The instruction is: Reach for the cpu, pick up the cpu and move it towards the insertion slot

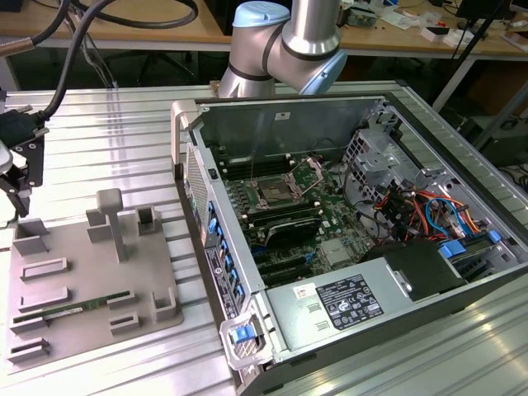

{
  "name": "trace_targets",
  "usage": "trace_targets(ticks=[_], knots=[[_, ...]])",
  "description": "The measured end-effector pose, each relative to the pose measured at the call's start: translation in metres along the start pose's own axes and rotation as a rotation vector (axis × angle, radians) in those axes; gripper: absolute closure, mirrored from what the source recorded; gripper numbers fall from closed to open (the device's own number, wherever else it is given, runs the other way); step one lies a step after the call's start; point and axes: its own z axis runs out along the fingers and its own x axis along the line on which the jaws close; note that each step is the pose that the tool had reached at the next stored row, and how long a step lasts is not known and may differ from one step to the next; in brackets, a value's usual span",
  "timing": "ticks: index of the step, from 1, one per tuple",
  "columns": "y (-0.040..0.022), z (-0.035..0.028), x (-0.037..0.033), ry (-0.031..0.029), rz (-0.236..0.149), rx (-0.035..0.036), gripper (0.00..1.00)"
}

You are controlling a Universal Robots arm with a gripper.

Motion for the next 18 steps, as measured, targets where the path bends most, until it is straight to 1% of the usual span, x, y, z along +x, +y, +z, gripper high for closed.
trace_targets(ticks=[12, 15, 18], knots=[[0.0001, -0.0120, -0.0001, -0.0001, 0.000, 0.0000, 0.45], [0.0002, -0.0168, -0.0001, 0.0000, 0.000, 0.0000, 0.45], [0.0002, -0.0201, -0.0002, 0.0000, 0.000, 0.0000, 0.45]])
